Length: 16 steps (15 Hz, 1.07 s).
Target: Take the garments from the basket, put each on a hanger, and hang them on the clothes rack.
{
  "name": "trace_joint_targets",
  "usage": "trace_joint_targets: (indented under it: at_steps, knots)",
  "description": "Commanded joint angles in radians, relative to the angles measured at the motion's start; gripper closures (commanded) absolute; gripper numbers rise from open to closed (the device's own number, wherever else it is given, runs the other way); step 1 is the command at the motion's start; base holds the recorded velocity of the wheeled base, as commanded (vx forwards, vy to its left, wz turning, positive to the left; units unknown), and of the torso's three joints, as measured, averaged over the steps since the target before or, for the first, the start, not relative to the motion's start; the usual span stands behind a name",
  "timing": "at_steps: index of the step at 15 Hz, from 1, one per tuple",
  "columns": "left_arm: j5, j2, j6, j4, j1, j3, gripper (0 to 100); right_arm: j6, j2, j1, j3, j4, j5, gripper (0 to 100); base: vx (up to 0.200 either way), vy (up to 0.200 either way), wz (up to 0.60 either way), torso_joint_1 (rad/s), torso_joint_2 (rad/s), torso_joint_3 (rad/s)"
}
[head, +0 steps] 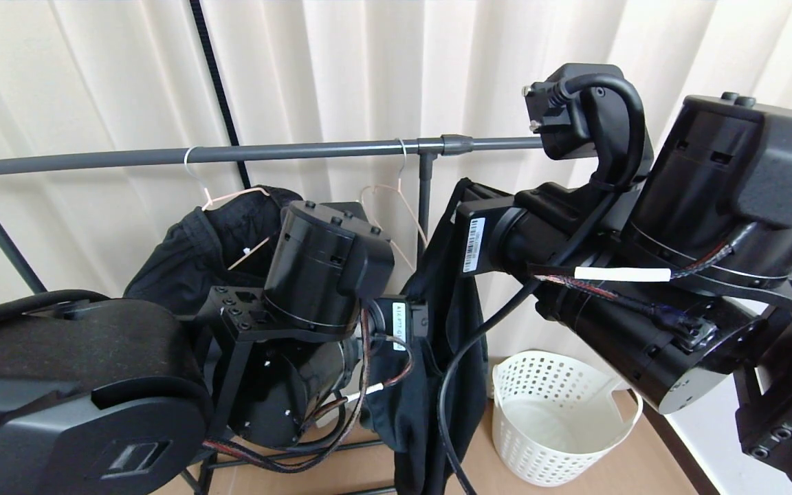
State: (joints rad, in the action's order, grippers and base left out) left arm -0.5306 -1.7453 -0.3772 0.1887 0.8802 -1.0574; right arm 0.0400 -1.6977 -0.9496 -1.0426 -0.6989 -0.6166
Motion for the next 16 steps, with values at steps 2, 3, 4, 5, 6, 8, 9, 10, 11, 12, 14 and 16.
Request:
trace_joint_targets:
  at_steps: [2,3,4,5,6,8,9,10,11,12,14,16]
  knots:
    - [-0.003,0.006,-0.002,0.015,-0.004,0.01,100,0.0,0.004,0.0,-0.001,-0.001,0.0,100,0.0,0.0,0.0,0.0,0.0,0.0]
    - [-0.003,0.007,-0.002,0.018,-0.004,0.016,100,0.0,0.004,0.003,-0.001,-0.001,0.0,100,0.0,0.0,0.0,0.0,0.0,0.0]
    - [-0.003,0.024,0.0,0.018,-0.003,0.027,100,-0.002,0.003,0.02,-0.002,-0.001,0.003,100,0.0,0.0,0.0,0.0,0.0,0.0]
    - [-0.003,0.03,0.001,0.018,-0.001,0.03,100,-0.002,0.001,0.025,-0.004,-0.001,0.003,100,0.0,0.0,0.0,0.0,0.0,0.0]
    - [-0.003,0.049,0.001,0.018,0.0,0.034,100,-0.002,-0.004,0.041,-0.008,-0.001,0.005,100,0.0,0.0,0.0,0.0,0.0,0.0]
    - [-0.003,0.09,0.014,0.017,0.002,0.042,100,-0.023,-0.008,0.066,-0.008,-0.002,0.006,100,0.0,0.0,0.0,0.0,0.0,0.0]
    - [-0.003,0.113,0.021,0.017,-0.004,0.04,100,-0.038,-0.01,0.077,-0.002,-0.014,0.009,100,0.0,0.0,0.0,0.0,0.0,0.0]
    - [-0.003,0.13,0.026,0.017,-0.007,0.037,100,-0.058,-0.007,0.081,0.006,-0.013,0.011,100,0.0,0.0,0.0,0.0,0.0,0.0]
    - [-0.003,0.145,0.046,0.017,-0.023,0.034,100,-0.077,-0.004,0.087,0.026,-0.014,0.012,100,0.0,0.0,0.0,0.0,0.0,0.0]
    - [-0.002,0.152,0.066,0.018,-0.038,0.028,100,-0.098,0.001,0.086,0.045,-0.014,0.028,100,0.0,0.0,0.0,0.0,0.0,0.0]
    - [0.001,0.158,0.07,0.017,-0.053,0.004,100,-0.127,0.003,0.086,0.072,-0.014,0.049,100,0.0,0.0,0.0,0.0,0.0,0.0]
    - [0.001,0.158,0.072,0.017,-0.064,-0.029,100,-0.157,0.001,0.086,0.09,-0.011,0.051,100,0.0,0.0,0.0,0.0,0.0,0.0]
